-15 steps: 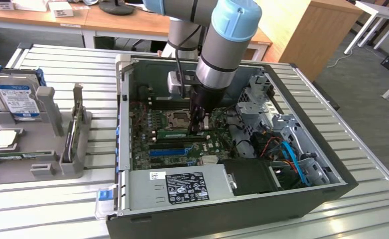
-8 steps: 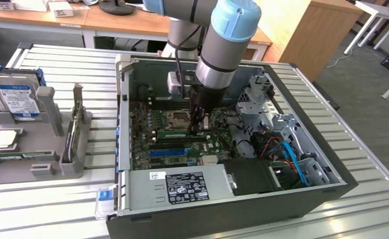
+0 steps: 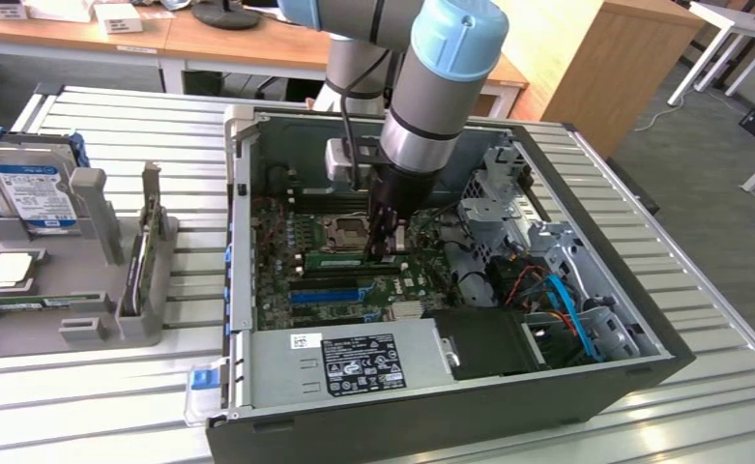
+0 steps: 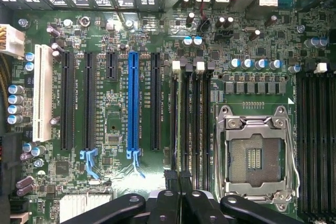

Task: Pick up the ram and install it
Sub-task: 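Insert the ram into the slot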

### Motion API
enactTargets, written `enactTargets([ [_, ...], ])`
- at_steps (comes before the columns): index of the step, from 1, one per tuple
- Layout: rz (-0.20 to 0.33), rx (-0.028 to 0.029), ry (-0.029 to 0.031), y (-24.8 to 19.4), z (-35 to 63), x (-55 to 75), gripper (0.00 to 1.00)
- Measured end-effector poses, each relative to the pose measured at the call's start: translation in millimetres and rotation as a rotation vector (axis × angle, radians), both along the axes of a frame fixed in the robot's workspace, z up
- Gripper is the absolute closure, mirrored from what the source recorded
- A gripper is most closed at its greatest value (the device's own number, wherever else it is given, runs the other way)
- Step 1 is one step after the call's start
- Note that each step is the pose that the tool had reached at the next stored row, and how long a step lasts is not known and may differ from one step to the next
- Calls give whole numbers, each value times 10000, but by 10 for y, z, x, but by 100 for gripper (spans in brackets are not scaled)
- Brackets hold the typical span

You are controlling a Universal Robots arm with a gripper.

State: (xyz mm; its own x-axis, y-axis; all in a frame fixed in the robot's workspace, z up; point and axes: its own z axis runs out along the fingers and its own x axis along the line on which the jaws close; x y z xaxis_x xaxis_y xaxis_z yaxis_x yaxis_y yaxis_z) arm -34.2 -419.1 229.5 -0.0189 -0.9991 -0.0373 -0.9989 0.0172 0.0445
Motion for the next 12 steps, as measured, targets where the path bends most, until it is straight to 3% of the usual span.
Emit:
enactTargets([
  [12, 103, -2, 2, -1, 1, 0, 88],
])
